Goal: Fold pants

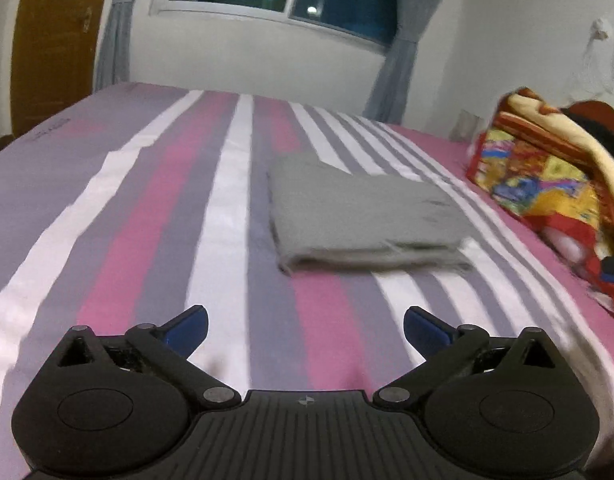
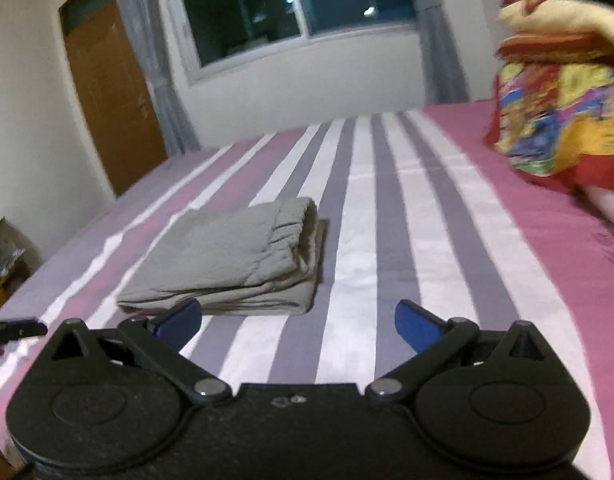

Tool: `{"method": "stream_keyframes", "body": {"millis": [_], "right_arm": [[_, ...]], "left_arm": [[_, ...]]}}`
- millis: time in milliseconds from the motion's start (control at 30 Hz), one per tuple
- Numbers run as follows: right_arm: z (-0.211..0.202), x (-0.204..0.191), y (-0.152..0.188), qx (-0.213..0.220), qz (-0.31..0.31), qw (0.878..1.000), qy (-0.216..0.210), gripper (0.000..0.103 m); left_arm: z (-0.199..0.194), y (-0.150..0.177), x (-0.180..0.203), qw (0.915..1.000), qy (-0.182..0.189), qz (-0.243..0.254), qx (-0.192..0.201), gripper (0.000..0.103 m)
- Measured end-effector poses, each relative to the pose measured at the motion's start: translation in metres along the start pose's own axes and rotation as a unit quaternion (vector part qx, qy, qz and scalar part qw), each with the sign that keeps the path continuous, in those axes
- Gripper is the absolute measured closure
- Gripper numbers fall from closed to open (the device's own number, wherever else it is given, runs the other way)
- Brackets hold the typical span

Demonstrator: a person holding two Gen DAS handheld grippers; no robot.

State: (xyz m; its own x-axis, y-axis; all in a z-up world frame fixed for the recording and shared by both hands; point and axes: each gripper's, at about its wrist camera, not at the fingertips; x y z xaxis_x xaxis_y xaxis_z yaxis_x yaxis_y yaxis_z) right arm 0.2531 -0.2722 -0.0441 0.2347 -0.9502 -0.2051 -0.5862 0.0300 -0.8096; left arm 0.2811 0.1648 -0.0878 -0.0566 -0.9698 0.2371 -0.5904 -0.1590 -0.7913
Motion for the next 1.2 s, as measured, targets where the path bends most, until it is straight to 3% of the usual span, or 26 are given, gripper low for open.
{"method": "stream_keyframes", "body": {"millis": [200,500,900,1200], "right_arm": [[-0.084,-0.055,0.03,0.025,-0.05,0.998,0.043,0.0],[-0.164,-0.107,0.061,0.047,-0.079,0.995,0.028,0.0],[-0.225,-0.147,0.09,0.083,-0.094,0.992,0.007,0.0],[-0.247,-0.161,0.105,0.116,-0.107,0.987,0.022,0.0]], "left_arm": [[-0.085,0.026,0.04,0.9996,-0.005,0.008,0.025,0.0],[-0.195,0.052,0.087,0.9957,0.004,0.033,0.086,0.0],[-0.27,0.083,0.118,0.991,0.01,0.034,0.129,0.0],[-0.303,0.092,0.136,0.9864,0.017,0.044,0.157,0.0]]}}
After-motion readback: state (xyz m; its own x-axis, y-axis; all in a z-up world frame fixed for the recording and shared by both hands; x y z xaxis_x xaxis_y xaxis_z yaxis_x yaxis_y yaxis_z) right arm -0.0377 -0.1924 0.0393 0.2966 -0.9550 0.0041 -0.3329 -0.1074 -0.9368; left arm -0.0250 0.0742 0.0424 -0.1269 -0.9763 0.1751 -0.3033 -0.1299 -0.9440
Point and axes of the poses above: each gripper's, at about its wrist camera, not at the fingertips, and z roughly the way its jaws point, x to its right, y to its underside
